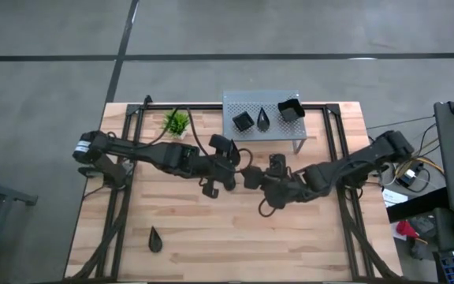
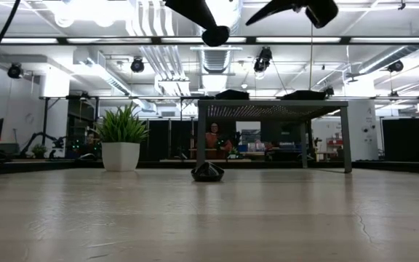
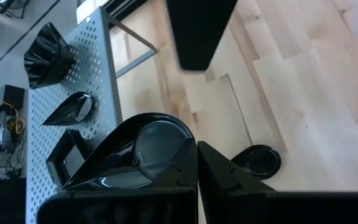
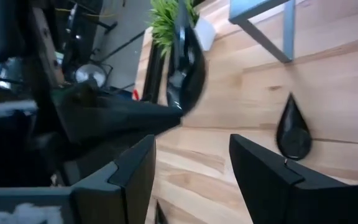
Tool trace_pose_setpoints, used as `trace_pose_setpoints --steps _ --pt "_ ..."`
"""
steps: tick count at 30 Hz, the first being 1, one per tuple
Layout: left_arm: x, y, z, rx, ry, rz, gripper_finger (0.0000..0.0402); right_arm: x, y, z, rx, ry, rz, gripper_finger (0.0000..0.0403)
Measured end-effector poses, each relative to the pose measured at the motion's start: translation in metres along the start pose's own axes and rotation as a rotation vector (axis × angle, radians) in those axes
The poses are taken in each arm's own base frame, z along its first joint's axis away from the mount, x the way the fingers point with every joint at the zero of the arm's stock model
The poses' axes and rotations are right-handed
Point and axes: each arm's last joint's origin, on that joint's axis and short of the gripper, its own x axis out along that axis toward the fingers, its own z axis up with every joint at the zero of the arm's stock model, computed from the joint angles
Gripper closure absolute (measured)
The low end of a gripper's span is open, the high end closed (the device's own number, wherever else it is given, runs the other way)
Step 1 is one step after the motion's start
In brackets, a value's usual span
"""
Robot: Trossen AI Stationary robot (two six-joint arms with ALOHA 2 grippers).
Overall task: Pick & Place Mini shaped plates
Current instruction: Stack the black drop-shaped plate on top of the black drop-shaped plate on the shelf
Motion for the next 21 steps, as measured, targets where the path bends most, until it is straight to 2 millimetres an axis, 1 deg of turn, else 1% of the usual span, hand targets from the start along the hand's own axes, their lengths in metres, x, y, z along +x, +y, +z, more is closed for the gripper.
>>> trace_pose_setpoints --steps 5,9,18,21 --pt "0.000 -0.001 0.000 0.017 -0.004 -0.018 0.0402 0.010 0.001 0.002 0.020 -0.020 0.000 0.0202" --pt "0.001 -0.001 -0.001 0.025 -0.003 -0.019 0.0401 0.016 0.002 0.008 0.033 -0.029 -0.006 0.0202" --pt "0.001 -0.001 -0.001 0.026 -0.002 -0.019 0.0401 0.023 0.002 0.016 0.022 -0.005 -0.025 0.0203" --pt "0.001 -0.001 -0.001 0.028 0.003 -0.021 0.0401 0.025 0.003 0.017 0.015 -0.009 -0.025 0.0214"
